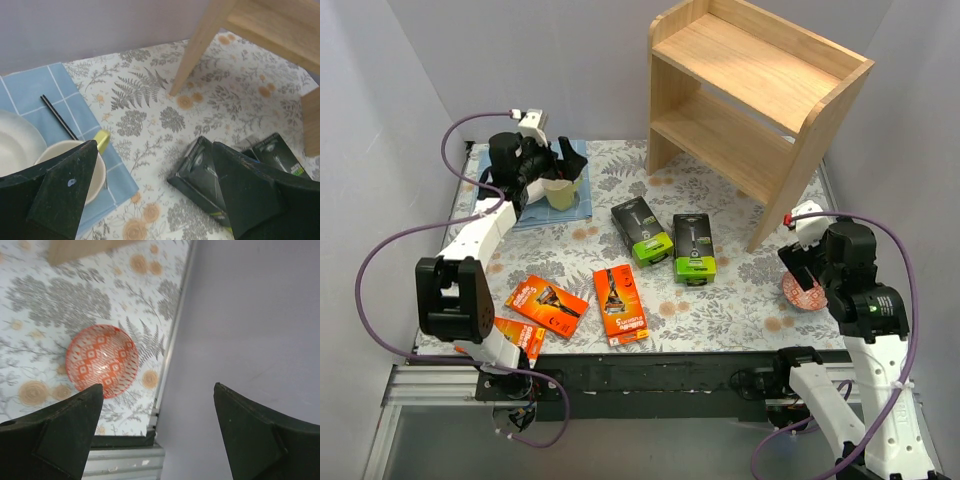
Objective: Place and organize the shaving razors onto the shelf
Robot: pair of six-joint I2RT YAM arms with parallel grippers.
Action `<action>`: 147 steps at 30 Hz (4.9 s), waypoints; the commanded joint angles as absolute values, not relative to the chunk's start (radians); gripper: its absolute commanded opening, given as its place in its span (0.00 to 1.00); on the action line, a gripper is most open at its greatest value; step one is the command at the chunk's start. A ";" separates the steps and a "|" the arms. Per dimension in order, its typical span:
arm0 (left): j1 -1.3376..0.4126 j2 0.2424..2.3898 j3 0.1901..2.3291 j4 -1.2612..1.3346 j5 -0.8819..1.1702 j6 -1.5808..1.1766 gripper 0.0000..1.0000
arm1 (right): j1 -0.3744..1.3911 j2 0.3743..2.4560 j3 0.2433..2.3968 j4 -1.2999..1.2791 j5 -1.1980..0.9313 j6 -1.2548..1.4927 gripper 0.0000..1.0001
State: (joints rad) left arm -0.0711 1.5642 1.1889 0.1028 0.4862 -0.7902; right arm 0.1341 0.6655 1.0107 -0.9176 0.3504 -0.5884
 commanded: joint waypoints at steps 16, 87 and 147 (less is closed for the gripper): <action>-0.209 2.022 1.770 0.360 0.554 -1.005 0.97 | 0.052 0.765 1.114 -0.672 -0.180 -0.319 0.98; -0.370 1.422 1.234 0.135 0.414 -0.721 0.98 | 0.009 1.181 1.155 -0.283 -0.069 -0.192 0.93; -0.831 1.907 0.759 0.632 0.290 -1.824 0.49 | 0.112 1.055 0.513 -0.244 -0.488 0.238 0.80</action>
